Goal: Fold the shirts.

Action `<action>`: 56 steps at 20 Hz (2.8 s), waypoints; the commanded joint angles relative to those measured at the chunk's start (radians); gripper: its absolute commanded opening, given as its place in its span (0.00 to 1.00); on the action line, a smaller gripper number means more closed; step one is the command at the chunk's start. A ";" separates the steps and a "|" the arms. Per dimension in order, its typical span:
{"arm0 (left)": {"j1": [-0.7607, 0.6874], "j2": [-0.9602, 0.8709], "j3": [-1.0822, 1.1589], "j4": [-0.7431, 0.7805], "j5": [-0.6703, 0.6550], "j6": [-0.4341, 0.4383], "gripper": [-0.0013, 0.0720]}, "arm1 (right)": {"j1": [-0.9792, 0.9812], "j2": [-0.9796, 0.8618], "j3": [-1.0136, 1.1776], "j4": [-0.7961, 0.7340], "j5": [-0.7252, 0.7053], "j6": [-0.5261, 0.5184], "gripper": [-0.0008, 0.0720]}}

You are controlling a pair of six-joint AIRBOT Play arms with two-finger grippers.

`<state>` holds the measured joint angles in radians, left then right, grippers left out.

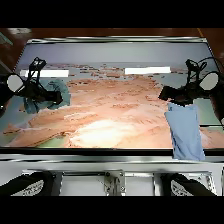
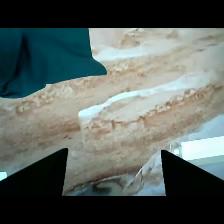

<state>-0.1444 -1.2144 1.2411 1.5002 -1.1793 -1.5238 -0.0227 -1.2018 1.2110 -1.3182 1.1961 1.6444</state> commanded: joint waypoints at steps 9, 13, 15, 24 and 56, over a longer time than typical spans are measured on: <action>0.196 -0.272 0.240 0.324 0.006 -0.071 0.99 | 0.001 0.000 0.001 0.000 0.021 -0.001 0.94; 0.294 -0.475 0.359 0.216 -0.033 -0.066 0.99 | 0.001 0.000 0.001 0.000 0.021 -0.007 0.94; 0.319 -0.555 0.388 0.096 -0.025 -0.035 0.99 | 0.001 0.000 0.001 0.000 0.021 -0.007 0.94; 0.323 -0.697 0.403 0.029 -0.005 -0.048 0.12 | 0.001 0.000 0.001 0.009 0.031 -0.006 0.94; -0.393 -0.312 0.376 -0.206 -0.072 -0.075 0.98 | -0.002 0.268 -0.003 -0.317 0.209 -0.025 0.94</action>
<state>-0.6407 -1.5394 1.6176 1.2934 -1.1500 -1.6394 -0.0235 -0.9333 1.2102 -1.5639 1.4212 1.6291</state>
